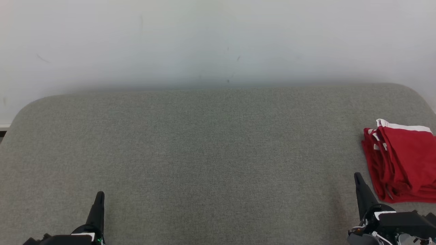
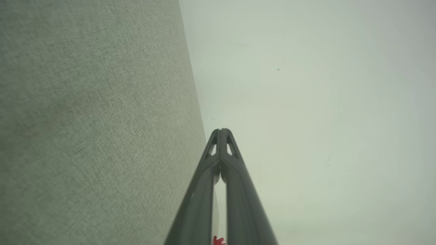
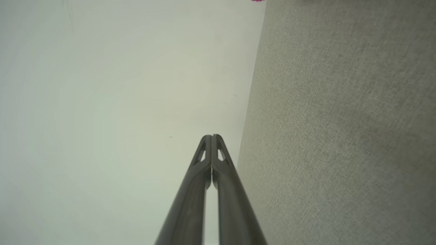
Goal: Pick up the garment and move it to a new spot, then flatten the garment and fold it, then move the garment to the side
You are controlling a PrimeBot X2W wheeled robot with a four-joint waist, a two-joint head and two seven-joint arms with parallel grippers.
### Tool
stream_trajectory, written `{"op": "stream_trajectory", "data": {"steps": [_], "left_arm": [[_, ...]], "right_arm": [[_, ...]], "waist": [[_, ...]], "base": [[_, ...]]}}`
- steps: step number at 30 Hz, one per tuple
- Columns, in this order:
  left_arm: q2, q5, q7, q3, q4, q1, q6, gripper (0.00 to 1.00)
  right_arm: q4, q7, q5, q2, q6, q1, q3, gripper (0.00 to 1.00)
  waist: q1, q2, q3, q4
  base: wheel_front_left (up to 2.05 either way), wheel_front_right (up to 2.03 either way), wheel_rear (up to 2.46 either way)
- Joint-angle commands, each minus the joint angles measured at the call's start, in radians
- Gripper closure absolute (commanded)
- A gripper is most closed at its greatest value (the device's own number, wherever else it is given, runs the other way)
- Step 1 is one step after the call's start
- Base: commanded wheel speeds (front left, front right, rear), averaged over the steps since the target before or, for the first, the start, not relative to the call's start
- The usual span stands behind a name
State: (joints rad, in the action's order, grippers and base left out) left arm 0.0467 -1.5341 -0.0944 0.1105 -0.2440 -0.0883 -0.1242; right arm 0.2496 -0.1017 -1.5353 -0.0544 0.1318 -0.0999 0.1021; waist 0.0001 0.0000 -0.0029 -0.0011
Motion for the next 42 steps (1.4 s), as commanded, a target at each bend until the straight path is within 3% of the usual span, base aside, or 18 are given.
{"op": "stream_trajectory", "data": {"steps": [1, 12, 42], "left_arm": [[0.006, -0.021, -0.006, 0.004, 0.0, -0.02, -0.006, 1.0], [0.006, -0.084, -0.023, 0.005, -0.002, -0.027, -0.009, 1.0], [0.006, -0.081, -0.023, 0.005, -0.002, -0.027, -0.009, 1.0]], "right_arm": [[-0.003, -0.005, -0.024, 0.002, -0.002, -0.005, 0.005, 1.0], [-0.006, -0.014, -0.081, 0.006, -0.002, -0.014, 0.015, 1.0], [-0.006, -0.014, -0.078, 0.005, -0.002, -0.013, 0.014, 1.0]], "waist": [[-0.0001, 0.0, 0.001, 0.0], [-0.0001, 0.0, 0.006, 0.001], [-0.0001, 0.0, 0.006, 0.001]], "base": [[0.0, 0.0, 0.0], [0.0, 0.0, 0.0], [0.0, 0.0, 0.0]]}}
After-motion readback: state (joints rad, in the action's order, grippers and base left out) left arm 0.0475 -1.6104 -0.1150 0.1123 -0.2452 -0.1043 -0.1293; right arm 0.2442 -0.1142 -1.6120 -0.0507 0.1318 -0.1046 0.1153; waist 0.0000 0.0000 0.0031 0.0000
